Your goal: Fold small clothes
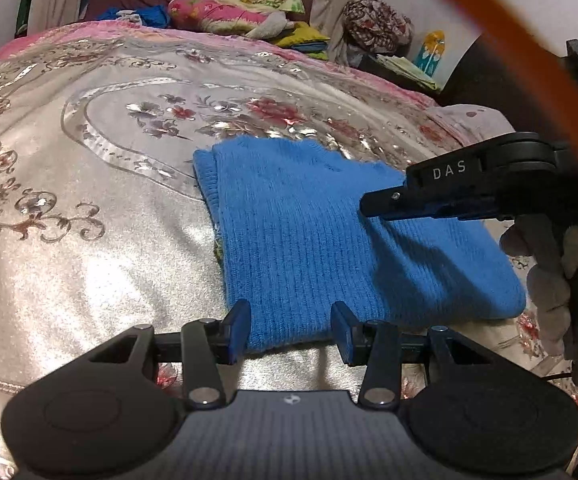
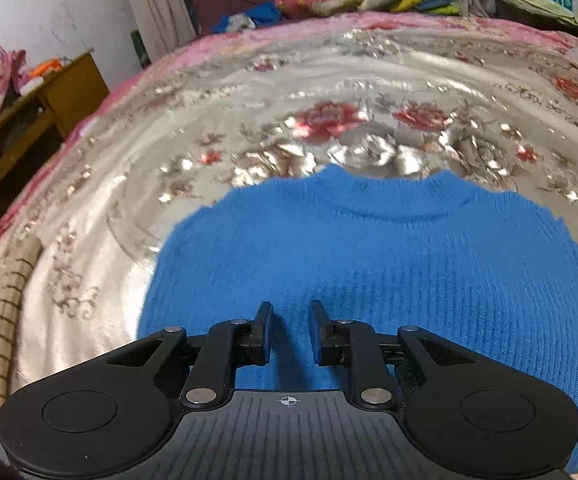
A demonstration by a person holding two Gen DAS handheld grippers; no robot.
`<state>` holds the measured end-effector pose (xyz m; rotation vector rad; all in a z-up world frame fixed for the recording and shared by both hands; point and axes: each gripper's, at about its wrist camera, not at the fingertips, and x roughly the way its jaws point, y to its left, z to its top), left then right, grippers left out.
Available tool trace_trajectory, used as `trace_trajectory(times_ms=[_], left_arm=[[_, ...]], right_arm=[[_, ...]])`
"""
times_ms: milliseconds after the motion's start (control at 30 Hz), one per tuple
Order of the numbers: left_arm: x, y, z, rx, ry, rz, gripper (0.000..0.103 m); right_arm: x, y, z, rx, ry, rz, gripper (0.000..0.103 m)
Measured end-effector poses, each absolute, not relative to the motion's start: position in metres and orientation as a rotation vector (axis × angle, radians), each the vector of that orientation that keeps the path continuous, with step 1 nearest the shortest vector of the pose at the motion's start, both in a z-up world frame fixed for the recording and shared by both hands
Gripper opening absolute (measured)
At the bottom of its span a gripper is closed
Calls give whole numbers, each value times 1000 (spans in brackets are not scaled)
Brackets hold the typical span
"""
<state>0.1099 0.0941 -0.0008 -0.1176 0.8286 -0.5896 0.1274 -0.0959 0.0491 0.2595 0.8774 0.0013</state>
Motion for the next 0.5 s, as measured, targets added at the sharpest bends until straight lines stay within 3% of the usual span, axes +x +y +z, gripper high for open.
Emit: trace_trajectory(times_ms=[500], left_arm=[[109,92,-5,-114,848,-607,48]], right_arm=[[142,-61,47,192,903,43,26]])
